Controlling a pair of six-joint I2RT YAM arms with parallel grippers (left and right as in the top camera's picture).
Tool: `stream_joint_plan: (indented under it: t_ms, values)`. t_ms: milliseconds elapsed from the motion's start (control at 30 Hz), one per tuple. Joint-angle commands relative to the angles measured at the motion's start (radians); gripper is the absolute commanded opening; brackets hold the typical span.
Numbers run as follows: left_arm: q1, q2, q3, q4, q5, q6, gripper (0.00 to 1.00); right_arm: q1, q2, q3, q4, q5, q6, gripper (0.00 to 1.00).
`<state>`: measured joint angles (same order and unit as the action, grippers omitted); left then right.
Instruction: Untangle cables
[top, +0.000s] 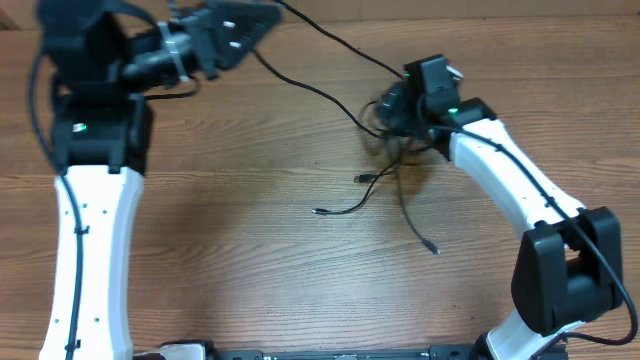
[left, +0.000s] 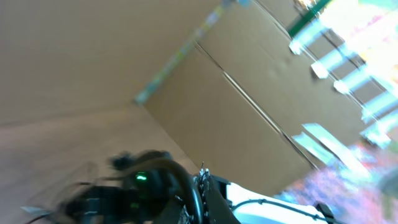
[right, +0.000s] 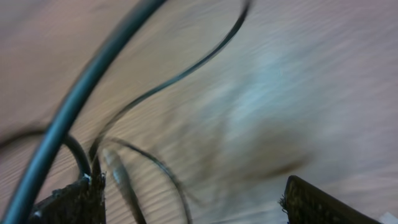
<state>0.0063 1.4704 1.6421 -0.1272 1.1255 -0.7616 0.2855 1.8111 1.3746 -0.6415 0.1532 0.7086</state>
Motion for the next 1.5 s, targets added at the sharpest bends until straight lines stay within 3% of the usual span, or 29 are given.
stream_joint_plan:
  t_ms: [0, 433, 733, 967, 1200, 1467]
  values:
    - [0.104, -0.07, 0.011, 0.02, -0.006, -0.023, 0.04, -0.126, -0.002, 0.004, -0.058, 0.211, 0.019, 0.92]
    - [0.282, -0.07, 0.072, 0.019, -0.106, -0.014, 0.04, -0.343, -0.002, 0.004, -0.136, 0.201, -0.056, 0.97]
    - [0.381, 0.025, 0.271, -0.229, -0.412, 0.226, 0.04, -0.346, -0.002, 0.004, -0.237, 0.153, -0.055, 1.0]
    - [0.408, 0.219, 0.417, -0.238, -0.538, 0.418, 0.04, -0.347, -0.002, 0.004, -0.266, 0.111, -0.055, 1.0]
    - [0.451, 0.383, 0.544, -0.235, -0.659, 0.42, 0.04, -0.347, -0.002, 0.004, -0.28, 0.106, -0.055, 1.0]
    - [0.571, 0.592, 0.732, -0.237, -0.777, 0.317, 0.04, -0.347, -0.002, 0.004, -0.28, 0.106, -0.055, 1.0]
